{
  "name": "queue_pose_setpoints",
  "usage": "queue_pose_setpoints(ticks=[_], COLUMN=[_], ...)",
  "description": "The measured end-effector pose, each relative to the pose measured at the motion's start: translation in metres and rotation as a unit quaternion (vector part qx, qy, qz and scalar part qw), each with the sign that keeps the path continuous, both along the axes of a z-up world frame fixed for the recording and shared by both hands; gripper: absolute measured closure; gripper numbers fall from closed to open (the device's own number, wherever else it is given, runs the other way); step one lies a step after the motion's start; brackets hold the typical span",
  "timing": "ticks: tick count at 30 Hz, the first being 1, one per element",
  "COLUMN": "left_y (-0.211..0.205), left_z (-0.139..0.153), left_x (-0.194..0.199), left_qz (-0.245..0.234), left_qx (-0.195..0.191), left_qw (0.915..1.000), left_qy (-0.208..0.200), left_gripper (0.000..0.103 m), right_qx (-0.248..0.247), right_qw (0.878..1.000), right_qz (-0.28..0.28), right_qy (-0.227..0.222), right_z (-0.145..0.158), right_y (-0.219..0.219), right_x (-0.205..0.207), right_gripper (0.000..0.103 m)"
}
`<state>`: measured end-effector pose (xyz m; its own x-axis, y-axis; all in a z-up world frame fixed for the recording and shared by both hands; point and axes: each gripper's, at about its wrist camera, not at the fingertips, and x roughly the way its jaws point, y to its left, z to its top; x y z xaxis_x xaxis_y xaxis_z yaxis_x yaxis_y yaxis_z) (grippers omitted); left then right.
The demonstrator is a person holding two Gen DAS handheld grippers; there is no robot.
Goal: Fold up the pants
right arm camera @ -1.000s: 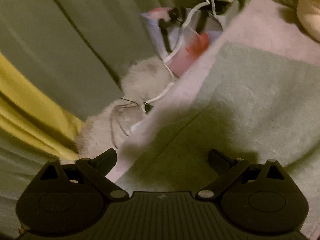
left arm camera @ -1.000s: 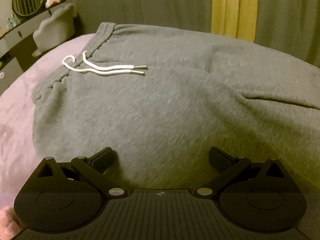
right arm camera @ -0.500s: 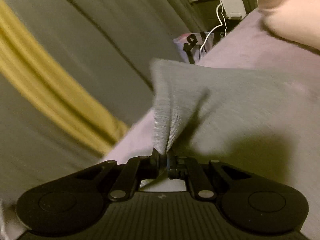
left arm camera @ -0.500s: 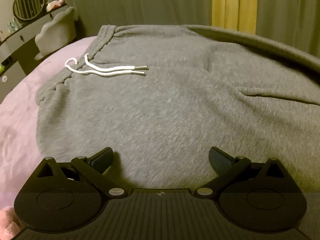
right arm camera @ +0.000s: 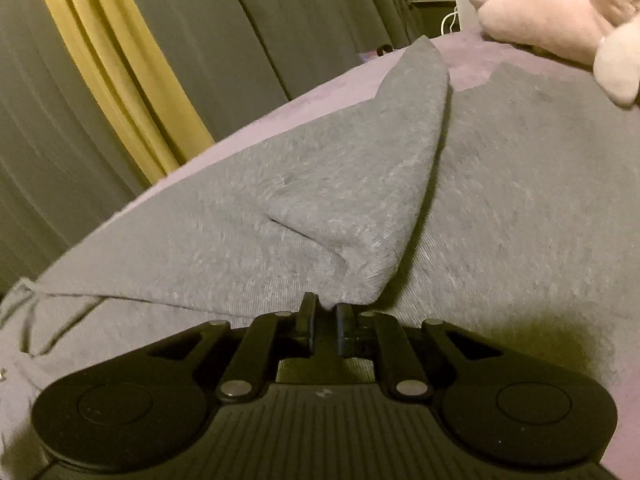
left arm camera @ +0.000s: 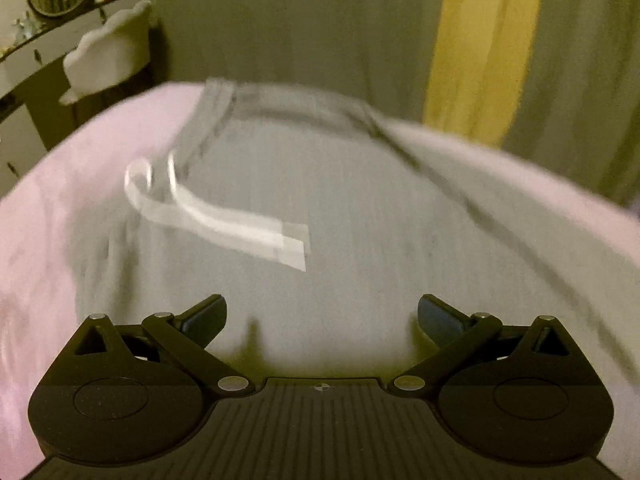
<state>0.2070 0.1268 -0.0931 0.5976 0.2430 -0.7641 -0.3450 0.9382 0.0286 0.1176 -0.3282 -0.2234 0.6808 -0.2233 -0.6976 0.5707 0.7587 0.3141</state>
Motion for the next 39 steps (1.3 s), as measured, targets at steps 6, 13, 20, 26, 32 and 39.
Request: queue_pose_setpoints(ticks=[6, 13, 20, 26, 32, 39], left_y=[0.03, 0.05, 0.068, 0.08, 0.088, 0.093], left_z=[0.015, -0.039, -0.057, -0.02, 0.056, 0.09], left_x=[0.165, 0.26, 0.259, 0.218, 0.145, -0.016], left_qz=[0.011, 0.045, 0.044, 0.043, 0.006, -0.055], left_qx=[0.012, -0.053, -0.128, -0.15, -0.159, -0.159], left_qw=[0.9983, 0.9919, 0.9861, 0.9858, 0.9873, 0.9842], left_qy=[0.057, 0.106, 0.096, 0.063, 0.0, -0.055], left_gripper=[0.0, 0.002, 0.085, 0.094, 0.094, 0.094], right_qx=[-0.003, -0.025, -0.049, -0.009, 0.023, 0.013], right_qw=[1.0, 0.999, 0.998, 0.999, 0.992, 0.979], right_qz=[0.0, 0.002, 0.006, 0.014, 0.007, -0.069], right_qy=[-0.019, -0.037, -0.046, -0.043, -0.126, -0.193], right_z=[-0.009, -0.014, -0.015, -0.002, 0.063, 0.163], right_y=[-0.011, -0.003, 0.001, -0.016, -0.043, -0.102], right_x=[-0.009, -0.013, -0.007, 0.008, 0.002, -0.095], right_gripper=[0.092, 0.092, 0.092, 0.094, 0.1, 0.102])
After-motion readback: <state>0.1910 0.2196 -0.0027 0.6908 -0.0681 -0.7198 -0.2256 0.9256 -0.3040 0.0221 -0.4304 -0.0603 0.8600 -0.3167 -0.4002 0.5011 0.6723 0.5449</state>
